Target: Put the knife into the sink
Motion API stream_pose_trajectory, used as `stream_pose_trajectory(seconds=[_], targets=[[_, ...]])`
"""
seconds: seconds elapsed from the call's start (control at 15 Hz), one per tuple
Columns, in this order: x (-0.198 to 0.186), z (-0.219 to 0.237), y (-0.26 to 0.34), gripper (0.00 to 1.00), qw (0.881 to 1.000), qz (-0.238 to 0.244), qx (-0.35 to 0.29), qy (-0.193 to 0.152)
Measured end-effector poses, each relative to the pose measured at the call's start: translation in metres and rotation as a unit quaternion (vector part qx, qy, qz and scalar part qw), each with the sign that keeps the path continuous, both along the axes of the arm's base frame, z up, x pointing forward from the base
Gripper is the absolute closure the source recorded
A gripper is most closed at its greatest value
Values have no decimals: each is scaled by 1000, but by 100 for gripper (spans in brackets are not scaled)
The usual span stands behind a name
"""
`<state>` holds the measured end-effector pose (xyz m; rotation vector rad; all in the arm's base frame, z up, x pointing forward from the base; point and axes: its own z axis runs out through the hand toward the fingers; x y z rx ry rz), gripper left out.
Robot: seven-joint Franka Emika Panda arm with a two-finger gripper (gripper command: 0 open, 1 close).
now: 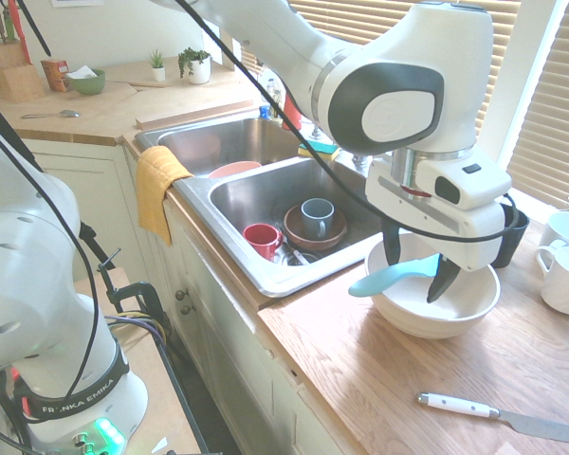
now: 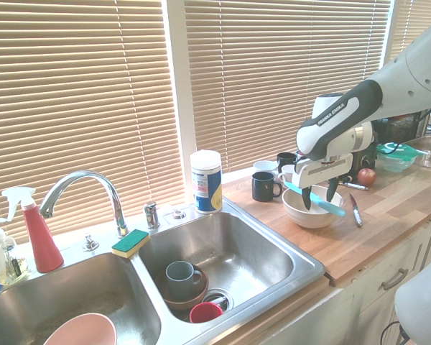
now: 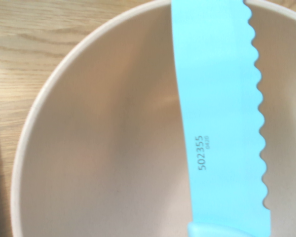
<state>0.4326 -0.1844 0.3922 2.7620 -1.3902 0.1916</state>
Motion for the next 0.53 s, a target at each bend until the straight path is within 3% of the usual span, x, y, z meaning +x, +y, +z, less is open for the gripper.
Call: stream_pose_trajectory(seconds=[0.53], targets=[[6,0,13,100,1000,4,0,-2]])
